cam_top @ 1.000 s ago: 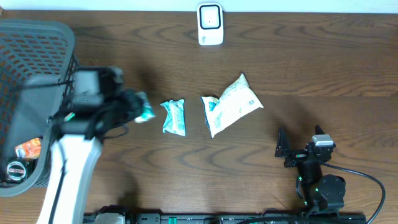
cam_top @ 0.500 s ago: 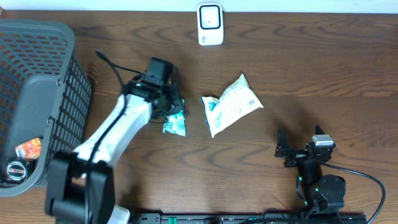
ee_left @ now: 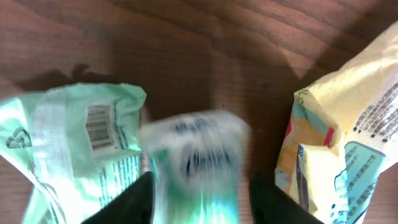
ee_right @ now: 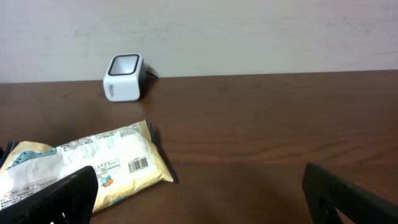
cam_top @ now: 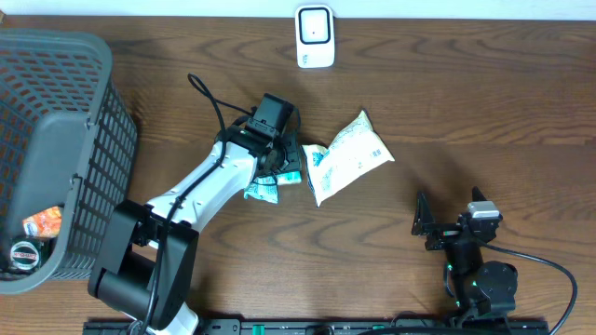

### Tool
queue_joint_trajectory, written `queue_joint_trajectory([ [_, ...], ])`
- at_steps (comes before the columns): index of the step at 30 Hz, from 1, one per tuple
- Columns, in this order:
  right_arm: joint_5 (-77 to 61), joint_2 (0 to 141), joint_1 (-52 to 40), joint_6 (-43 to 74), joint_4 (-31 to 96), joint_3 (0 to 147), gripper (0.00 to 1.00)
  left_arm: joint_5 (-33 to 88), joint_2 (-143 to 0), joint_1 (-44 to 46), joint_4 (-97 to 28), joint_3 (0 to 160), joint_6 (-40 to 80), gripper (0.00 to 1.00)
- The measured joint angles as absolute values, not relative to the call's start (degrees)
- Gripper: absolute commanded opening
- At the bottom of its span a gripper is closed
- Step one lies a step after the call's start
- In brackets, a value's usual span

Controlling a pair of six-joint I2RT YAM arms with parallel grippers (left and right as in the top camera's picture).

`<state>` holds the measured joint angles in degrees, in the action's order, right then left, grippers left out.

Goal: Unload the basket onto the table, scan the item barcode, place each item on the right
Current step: 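Carry the Kleenex pack out and set it beside the green pack, then reach the left gripper into the basket and grasp the orange Kleenex box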

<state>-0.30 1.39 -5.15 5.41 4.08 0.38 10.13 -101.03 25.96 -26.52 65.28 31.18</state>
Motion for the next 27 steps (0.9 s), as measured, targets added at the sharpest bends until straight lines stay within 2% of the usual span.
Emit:
queue_joint_trajectory([
  [8, -0.3, 1.39, -5.15, 5.41, 4.05, 0.38, 0.99, 6.07, -99.18, 23.27, -33.39, 67.46, 29.63, 0.61],
  [13, -0.3, 1.39, -5.15, 5.41, 4.08, 0.36, 0.99, 0.49, -89.38, 18.87, -40.29, 75.53, 28.47, 0.61],
  [21, -0.3, 1.39, -5.15, 5.41, 4.05, 0.38, 0.99, -3.84, -71.26, 4.29, -43.11, 85.97, 26.94, 0.61],
  [27, -0.3, 1.39, -5.15, 5.41, 4.05, 0.38, 0.99, -7.49, -66.46, -8.67, -44.73, 87.2, 26.7, 0.61],
])
